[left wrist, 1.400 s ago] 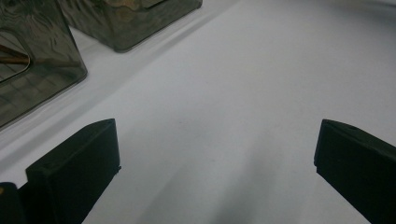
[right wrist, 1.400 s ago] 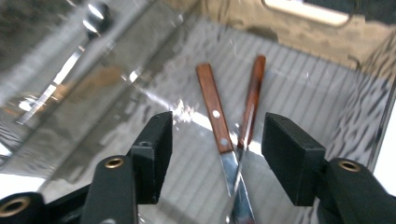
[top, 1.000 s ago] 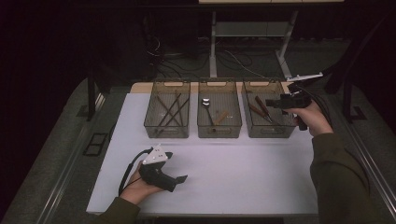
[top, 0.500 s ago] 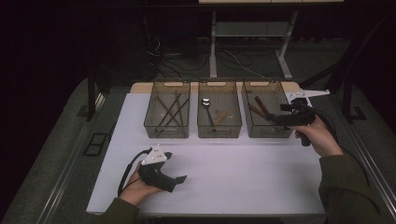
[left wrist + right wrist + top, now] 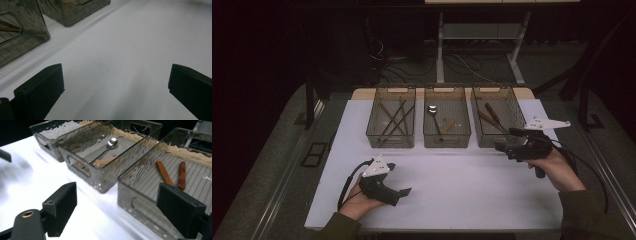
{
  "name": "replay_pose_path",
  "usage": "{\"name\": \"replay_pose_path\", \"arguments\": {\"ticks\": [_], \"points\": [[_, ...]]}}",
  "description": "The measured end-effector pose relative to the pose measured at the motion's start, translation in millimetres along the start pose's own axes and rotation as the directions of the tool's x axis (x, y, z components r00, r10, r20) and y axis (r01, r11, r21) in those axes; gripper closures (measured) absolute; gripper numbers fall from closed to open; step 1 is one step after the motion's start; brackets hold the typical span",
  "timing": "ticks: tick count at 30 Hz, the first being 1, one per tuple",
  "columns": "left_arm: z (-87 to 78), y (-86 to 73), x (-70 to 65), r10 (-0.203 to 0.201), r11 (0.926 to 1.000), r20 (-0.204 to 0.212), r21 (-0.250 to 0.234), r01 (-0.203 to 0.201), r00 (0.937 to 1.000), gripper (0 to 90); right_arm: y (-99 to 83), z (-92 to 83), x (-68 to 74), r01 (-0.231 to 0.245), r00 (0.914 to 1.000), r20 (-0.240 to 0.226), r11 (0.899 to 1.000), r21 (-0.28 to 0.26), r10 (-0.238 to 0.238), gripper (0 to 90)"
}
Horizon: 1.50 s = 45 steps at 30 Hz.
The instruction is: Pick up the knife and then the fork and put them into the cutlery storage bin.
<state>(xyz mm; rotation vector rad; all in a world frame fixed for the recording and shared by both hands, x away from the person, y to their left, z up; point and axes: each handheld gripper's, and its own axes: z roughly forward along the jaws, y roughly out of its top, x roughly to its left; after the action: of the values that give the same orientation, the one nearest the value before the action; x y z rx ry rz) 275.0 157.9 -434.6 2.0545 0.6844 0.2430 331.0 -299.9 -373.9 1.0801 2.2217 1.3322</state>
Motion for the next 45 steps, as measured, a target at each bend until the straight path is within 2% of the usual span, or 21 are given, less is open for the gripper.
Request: {"name": "replay_pose_path", "arguments": {"ticks": [4, 7, 15, 18, 22, 32, 38, 45], "points": [[0.3, 0.1, -0.7, 0.005, 1.0000, 0.002, 0.003, -0.005, 1.0000, 0.0, -13.8, -2.0, 8.2, 0.005, 0.9999, -0.015, 1.000, -0.016, -0.005, 16.1], [0.1, -0.2, -0.9, 0.006, 1.0000, 0.002, 0.002, -0.006, 1.0000, 0.0, -25.3, -2.9, 12.3, -0.010, 0.9997, -0.024, 1.000, -0.029, 0.010, 16.1], [-0.2, -0.1, -0.6, 0.006, 1.0000, 0.000, 0.000, -0.006, 1.0000, 0.0, -53.3, -2.8, 22.1, -0.019, 0.9994, -0.028, 0.999, -0.043, 0.018, 16.0], [-0.7, 0.1, -0.8, 0.004, 1.0000, -0.001, -0.002, -0.004, 1.0000, 0.0, -63.9, -2.0, 24.2, -0.028, 0.9991, -0.032, 0.999, -0.041, 0.027, 16.1], [-1.4, 0.0, -0.4, 0.007, 1.0000, -0.002, -0.002, -0.007, 1.0000, 0.0, -74.9, -2.2, 29.6, -0.005, 0.9992, -0.040, 1.000, -0.018, 0.004, 16.1], [-1.6, -0.2, -0.3, 0.009, 1.0000, -0.003, 0.000, -0.009, 1.0000, 0.0, -88.6, -4.0, 47.2, 0.030, 0.9976, -0.063, 1.000, -0.002, -0.030, 16.1], [-1.5, -0.3, -0.4, 0.009, 1.0000, -0.002, 0.000, -0.009, 1.0000, 0.0, -91.8, -4.2, 48.4, 0.043, 0.9967, -0.070, 0.999, 0.019, -0.042, 16.1], [-0.6, -0.7, -0.2, 0.009, 0.9999, -0.004, 0.004, -0.009, 1.0000, 0.0, -91.3, -4.0, 46.8, 0.037, 0.9965, -0.075, 0.999, 0.013, -0.036, 16.1]]}}
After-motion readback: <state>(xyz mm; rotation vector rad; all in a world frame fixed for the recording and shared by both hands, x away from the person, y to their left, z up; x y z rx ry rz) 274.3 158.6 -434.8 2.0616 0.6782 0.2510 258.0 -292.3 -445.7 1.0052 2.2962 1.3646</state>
